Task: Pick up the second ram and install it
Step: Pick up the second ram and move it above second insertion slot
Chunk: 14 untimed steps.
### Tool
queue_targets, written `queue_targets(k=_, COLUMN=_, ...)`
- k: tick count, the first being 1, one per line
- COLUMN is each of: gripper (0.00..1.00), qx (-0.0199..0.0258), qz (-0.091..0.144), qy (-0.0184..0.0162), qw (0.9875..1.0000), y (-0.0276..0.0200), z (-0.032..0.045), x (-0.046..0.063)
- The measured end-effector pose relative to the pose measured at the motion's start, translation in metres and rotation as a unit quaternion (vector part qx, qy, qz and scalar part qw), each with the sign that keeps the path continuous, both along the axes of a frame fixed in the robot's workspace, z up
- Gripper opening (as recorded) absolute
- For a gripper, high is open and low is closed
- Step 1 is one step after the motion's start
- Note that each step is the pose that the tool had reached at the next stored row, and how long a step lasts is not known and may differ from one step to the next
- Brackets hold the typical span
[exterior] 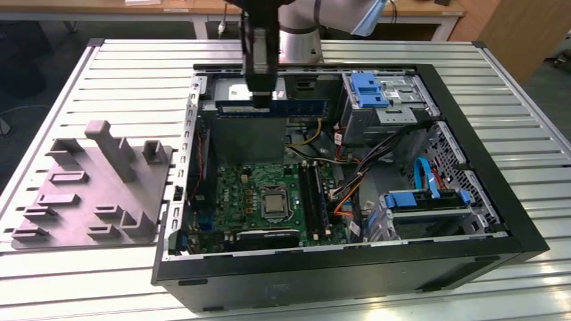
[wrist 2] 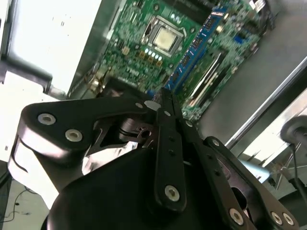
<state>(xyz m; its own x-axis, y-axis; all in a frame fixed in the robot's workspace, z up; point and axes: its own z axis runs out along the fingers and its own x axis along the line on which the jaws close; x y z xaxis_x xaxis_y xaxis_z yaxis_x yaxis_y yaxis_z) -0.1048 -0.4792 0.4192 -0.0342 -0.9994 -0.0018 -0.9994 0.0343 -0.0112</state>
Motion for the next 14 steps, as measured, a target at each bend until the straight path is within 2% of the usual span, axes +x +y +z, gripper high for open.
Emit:
queue_targets(k=3, gripper=0.11, qx=0.0001, qz=0.000, qy=0.0000, qw=1.0000, y=0.0000, z=-0.0004, x=0.0099)
queue_targets(k=9, gripper=0.11, qx=0.0002, qz=0.000, qy=0.0000, qw=1.0000, y=0.0001, z=-0.0006, x=0.0107)
queue_targets(k=14, gripper=0.11, qx=0.0028, qz=0.000, qy=0.0000, qw=1.0000, y=0.0000, z=-0.0083, x=0.0107)
